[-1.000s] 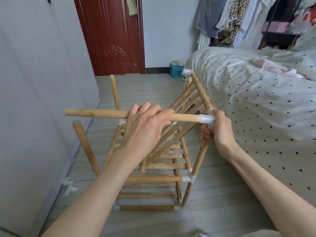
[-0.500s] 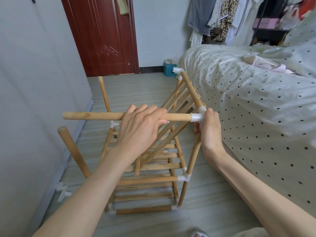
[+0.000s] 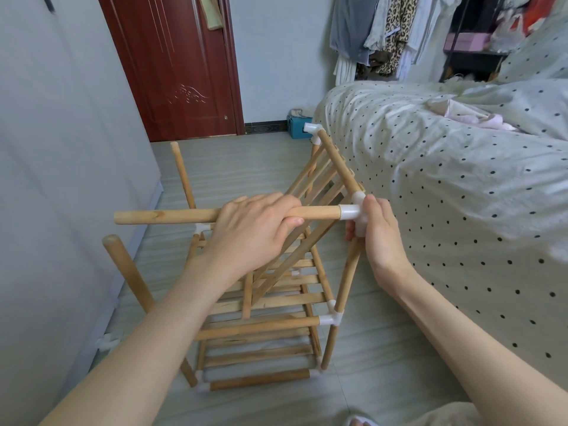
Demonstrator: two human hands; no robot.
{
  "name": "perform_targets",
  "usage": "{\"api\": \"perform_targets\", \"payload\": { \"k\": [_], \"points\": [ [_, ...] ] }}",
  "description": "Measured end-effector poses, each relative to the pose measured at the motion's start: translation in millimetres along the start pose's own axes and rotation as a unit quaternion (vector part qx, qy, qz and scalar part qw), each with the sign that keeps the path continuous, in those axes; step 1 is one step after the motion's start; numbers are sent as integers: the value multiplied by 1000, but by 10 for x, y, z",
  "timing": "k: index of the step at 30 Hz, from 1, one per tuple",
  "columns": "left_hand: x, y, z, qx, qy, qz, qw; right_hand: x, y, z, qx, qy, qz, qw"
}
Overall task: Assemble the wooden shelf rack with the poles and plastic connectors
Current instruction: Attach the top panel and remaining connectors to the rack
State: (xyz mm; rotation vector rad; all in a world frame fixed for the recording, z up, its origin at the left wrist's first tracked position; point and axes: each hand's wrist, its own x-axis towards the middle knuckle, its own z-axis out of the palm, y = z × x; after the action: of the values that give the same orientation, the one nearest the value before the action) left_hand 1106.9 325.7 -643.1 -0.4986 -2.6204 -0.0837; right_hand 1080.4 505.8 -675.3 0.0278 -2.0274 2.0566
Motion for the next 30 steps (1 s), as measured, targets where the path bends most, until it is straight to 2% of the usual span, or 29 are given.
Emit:
{"api": "perform_targets", "payload": {
  "k": [4,7,9,12,16,24,30],
  "points": [
    [-49,-89,-109,91,10,-11,996,27,13,-40,39,10,11,999],
    [-36,-142,-117,132,-1,23,991,89,18,2,94,20,43,994],
    [-2,-194,-91,125,-13,54,991,100,36,46,107,21,62,992],
    [57,-243,-86,113,-19,82,990,65,54,65,97,15,45,994],
    [64,-259,5,130,-27,77,988,61,52,40,131,22,41,990],
    [57,-301,45,79,-48,56,994,106,84,98,103,25,17,994],
    [20,-223,5,106,-23,48,993,52,107,37,67,-28,0,997]
  ]
}}
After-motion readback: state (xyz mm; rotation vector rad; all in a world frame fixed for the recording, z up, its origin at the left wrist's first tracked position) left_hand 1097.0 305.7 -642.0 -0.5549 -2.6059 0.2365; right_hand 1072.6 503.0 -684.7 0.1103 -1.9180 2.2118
